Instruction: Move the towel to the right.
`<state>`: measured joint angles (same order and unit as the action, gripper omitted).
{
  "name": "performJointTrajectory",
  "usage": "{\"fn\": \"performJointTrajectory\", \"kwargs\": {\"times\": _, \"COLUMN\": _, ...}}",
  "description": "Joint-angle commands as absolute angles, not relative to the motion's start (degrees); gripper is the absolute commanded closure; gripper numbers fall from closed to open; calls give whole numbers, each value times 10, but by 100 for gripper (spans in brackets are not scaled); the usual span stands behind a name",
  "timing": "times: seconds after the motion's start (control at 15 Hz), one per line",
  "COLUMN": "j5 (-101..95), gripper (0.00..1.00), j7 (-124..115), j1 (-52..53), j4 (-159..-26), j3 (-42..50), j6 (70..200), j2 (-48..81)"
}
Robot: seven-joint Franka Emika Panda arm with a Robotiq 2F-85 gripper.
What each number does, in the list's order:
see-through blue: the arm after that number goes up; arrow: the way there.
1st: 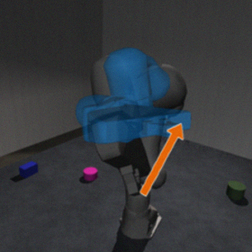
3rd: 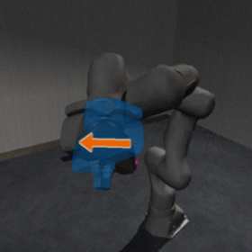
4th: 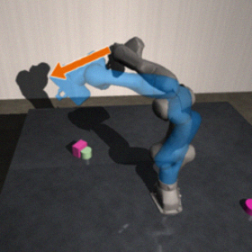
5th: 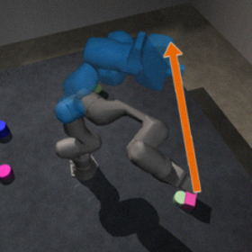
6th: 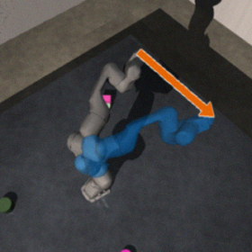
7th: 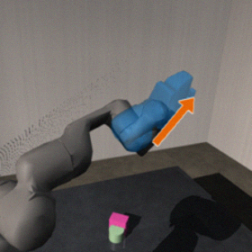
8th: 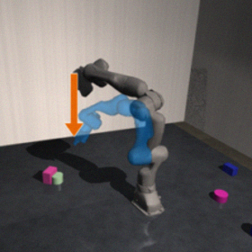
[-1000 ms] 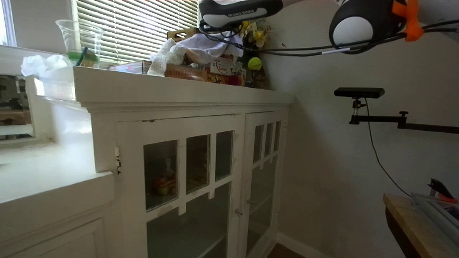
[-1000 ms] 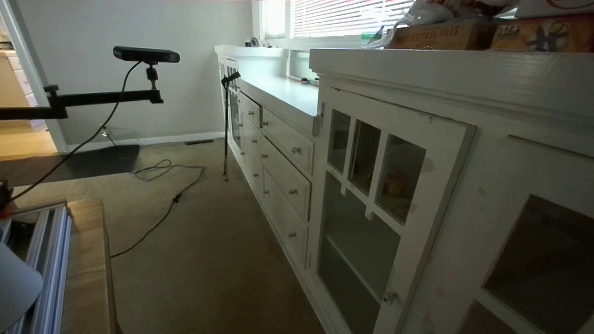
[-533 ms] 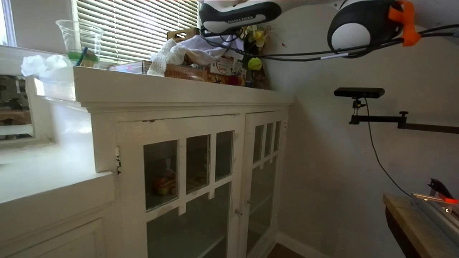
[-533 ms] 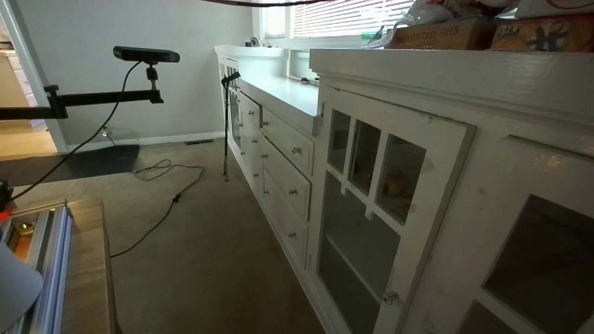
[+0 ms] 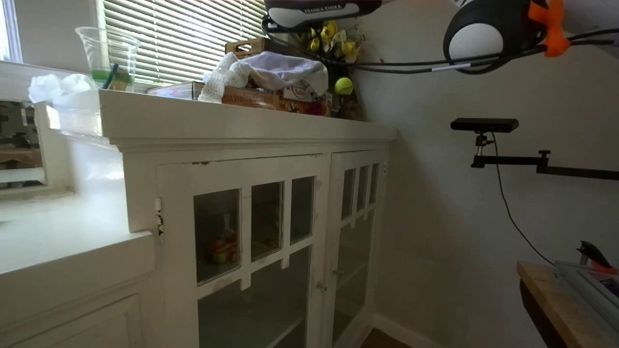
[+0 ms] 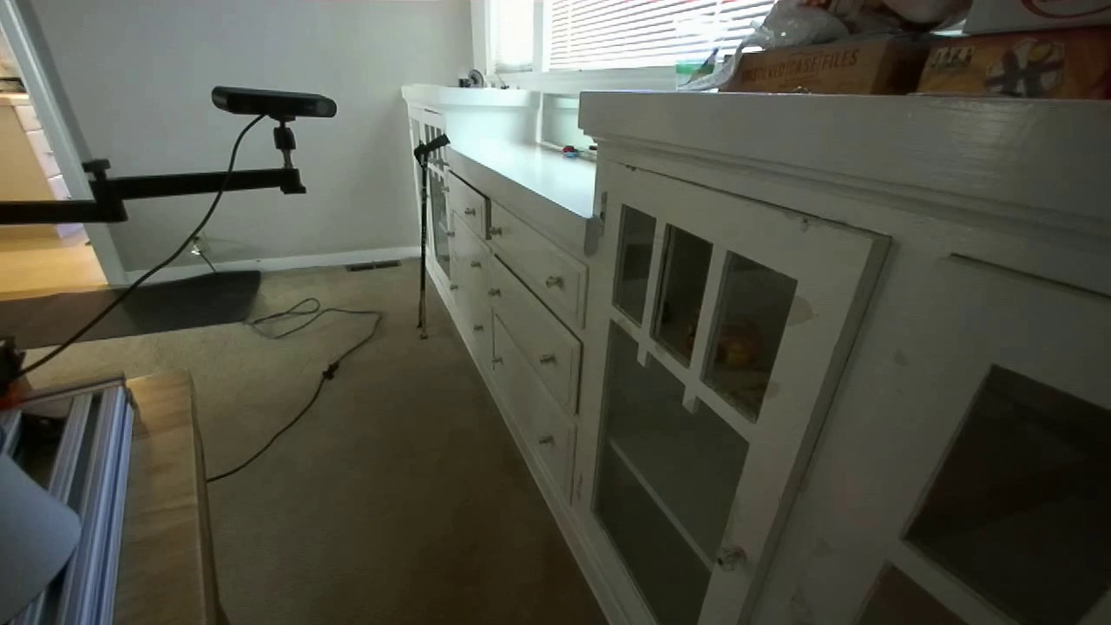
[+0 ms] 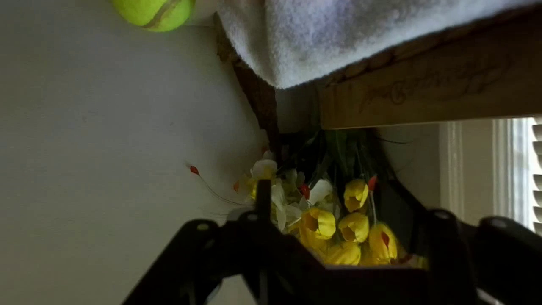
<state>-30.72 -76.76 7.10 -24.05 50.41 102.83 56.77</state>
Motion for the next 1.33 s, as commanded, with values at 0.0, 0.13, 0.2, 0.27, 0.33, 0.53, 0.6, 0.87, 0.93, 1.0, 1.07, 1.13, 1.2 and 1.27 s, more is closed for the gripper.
{"fn": "performJointTrajectory", "kwargs": {"times": 0.0, "j5": -306, "gripper": 2, "j7": -745, "j1": 89, "j4": -239, "j3": 471, "j6": 1036, "j2": 530}}
{"fn": "performJointTrajectory", "kwargs": {"times": 0.13, "j5": -303, "gripper": 0, "j7": -719, "j1": 95, "j4": -235, "j3": 451, "j6": 1034, "j2": 512}}
{"fn": "performJointTrajectory", "kwargs": {"times": 0.2, "j5": -303, "gripper": 0, "j7": -700, "j1": 97, "j4": -235, "j3": 439, "j6": 1035, "j2": 503}}
{"fn": "performJointTrajectory", "kwargs": {"times": 0.27, "j5": -297, "gripper": 0, "j7": -677, "j1": 97, "j4": -234, "j3": 423, "j6": 1032, "j2": 493}}
{"fn": "performJointTrajectory", "kwargs": {"times": 0.33, "j5": -295, "gripper": 0, "j7": -651, "j1": 97, "j4": -234, "j3": 406, "j6": 1028, "j2": 484}}
{"fn": "performJointTrajectory", "kwargs": {"times": 0.53, "j5": -288, "gripper": 0, "j7": -569, "j1": 92, "j4": -234, "j3": 354, "j6": 1015, "j2": 458}}
{"fn": "performJointTrajectory", "kwargs": {"times": 0.6, "j5": -285, "gripper": 0, "j7": -538, "j1": 90, "j4": -234, "j3": 335, "j6": 1007, "j2": 449}}
{"fn": "performJointTrajectory", "kwargs": {"times": 0.87, "j5": -288, "gripper": 0, "j7": -431, "j1": 83, "j4": -234, "j3": 266, "j6": 961, "j2": 418}}
{"fn": "performJointTrajectory", "kwargs": {"times": 0.93, "j5": -289, "gripper": 0, "j7": -406, "j1": 82, "j4": -234, "j3": 253, "j6": 941, "j2": 414}}
{"fn": "performJointTrajectory", "kwargs": {"times": 1.0, "j5": -287, "gripper": 0, "j7": -382, "j1": 81, "j4": -234, "j3": 242, "j6": 924, "j2": 408}}
{"fn": "performJointTrajectory", "kwargs": {"times": 1.07, "j5": -286, "gripper": 0, "j7": -360, "j1": 80, "j4": -234, "j3": 232, "j6": 903, "j2": 403}}
{"fn": "performJointTrajectory", "kwargs": {"times": 1.13, "j5": -284, "gripper": 0, "j7": -338, "j1": 78, "j4": -234, "j3": 223, "j6": 882, "j2": 398}}
{"fn": "performJointTrajectory", "kwargs": {"times": 1.2, "j5": -280, "gripper": 0, "j7": -323, "j1": 76, "j4": -234, "j3": 213, "j6": 859, "j2": 395}}
{"fn": "performJointTrajectory", "kwargs": {"times": 1.27, "j5": -273, "gripper": 0, "j7": -308, "j1": 74, "j4": -234, "j3": 203, "j6": 840, "j2": 391}}
